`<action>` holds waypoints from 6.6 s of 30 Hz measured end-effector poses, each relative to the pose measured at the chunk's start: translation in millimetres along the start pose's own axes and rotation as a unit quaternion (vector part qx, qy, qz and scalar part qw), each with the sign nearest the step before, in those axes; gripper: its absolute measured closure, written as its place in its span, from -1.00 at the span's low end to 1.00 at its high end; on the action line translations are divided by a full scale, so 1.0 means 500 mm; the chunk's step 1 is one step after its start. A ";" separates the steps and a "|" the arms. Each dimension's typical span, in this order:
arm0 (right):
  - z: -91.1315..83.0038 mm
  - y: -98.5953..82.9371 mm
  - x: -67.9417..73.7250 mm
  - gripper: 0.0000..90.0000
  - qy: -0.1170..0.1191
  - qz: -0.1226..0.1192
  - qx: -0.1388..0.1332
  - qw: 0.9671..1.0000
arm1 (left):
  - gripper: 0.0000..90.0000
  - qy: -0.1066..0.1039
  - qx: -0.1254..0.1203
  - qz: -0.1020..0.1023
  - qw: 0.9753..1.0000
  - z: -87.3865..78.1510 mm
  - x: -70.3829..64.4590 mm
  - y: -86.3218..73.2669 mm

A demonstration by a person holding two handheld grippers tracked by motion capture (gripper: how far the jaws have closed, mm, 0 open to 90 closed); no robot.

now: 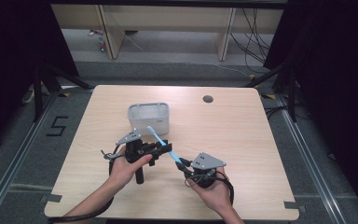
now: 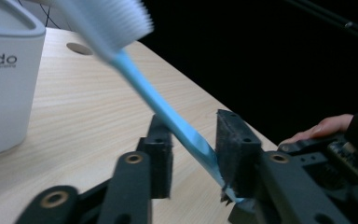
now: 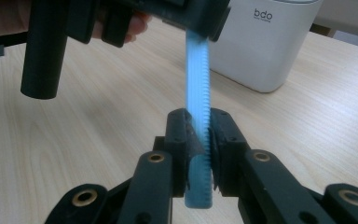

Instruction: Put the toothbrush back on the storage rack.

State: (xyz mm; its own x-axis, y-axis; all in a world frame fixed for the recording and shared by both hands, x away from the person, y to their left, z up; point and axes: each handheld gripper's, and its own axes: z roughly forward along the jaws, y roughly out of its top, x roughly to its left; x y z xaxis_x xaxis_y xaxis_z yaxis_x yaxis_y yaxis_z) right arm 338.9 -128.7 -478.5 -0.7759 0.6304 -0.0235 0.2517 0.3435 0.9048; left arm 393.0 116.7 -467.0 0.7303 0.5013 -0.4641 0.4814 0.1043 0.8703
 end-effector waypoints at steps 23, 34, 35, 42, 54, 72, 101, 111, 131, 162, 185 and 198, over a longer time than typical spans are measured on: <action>-0.016 -0.017 -0.015 0.11 -0.034 0.022 0.039 0.998 | 0.86 0.113 0.000 0.150 0.982 -0.062 -0.013 0.067; -0.037 -0.032 -0.035 0.12 -0.061 0.030 0.024 0.997 | 0.86 0.140 -0.003 0.169 0.976 -0.096 -0.010 0.077; -0.041 -0.035 -0.038 0.14 -0.062 0.034 0.022 0.997 | 0.86 0.146 -0.003 0.169 0.975 -0.102 -0.008 0.078; -0.048 -0.049 -0.046 0.17 -0.075 0.047 0.018 0.996 | 0.86 0.170 -0.004 0.177 0.970 -0.123 -0.004 0.081; -0.057 -0.066 -0.058 0.18 -0.088 0.082 0.005 0.993 | 0.86 0.200 -0.010 0.188 0.962 -0.154 0.010 0.078; -0.064 -0.081 -0.068 0.15 -0.108 0.091 0.000 0.990 | 0.86 0.228 -0.026 0.189 0.955 -0.176 0.030 0.096; -0.068 -0.082 -0.065 0.14 -0.117 0.119 0.004 0.986 | 0.86 0.252 -0.030 0.193 0.948 -0.170 0.049 0.156; -0.068 -0.082 -0.069 0.13 -0.120 0.103 0.000 0.987 | 0.86 0.251 -0.041 0.193 0.948 -0.166 0.049 0.174; -0.068 -0.084 -0.070 0.13 -0.118 0.105 -0.001 0.987 | 0.86 0.253 -0.062 0.194 0.946 -0.155 0.048 0.208; -0.069 -0.084 -0.068 0.11 -0.114 0.127 0.001 0.985 | 0.86 0.256 -0.074 0.196 0.944 -0.117 0.055 0.246; -0.069 -0.085 -0.068 0.10 -0.112 0.130 0.001 0.985 | 0.85 0.264 -0.064 0.180 0.945 -0.094 0.087 0.238; -0.066 -0.086 -0.072 0.09 -0.107 0.118 -0.002 0.987 | 0.85 0.268 -0.058 0.167 0.947 -0.083 0.107 0.227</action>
State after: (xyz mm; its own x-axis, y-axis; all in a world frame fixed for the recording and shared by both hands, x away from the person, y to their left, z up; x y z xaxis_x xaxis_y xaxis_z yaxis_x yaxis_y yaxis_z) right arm 336.9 -189.2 -502.5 -0.5565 0.8248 0.1000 0.4078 0.1663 0.8978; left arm 466.6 191.1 -386.2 0.4659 0.8841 -0.0353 0.1867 -0.0593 0.9806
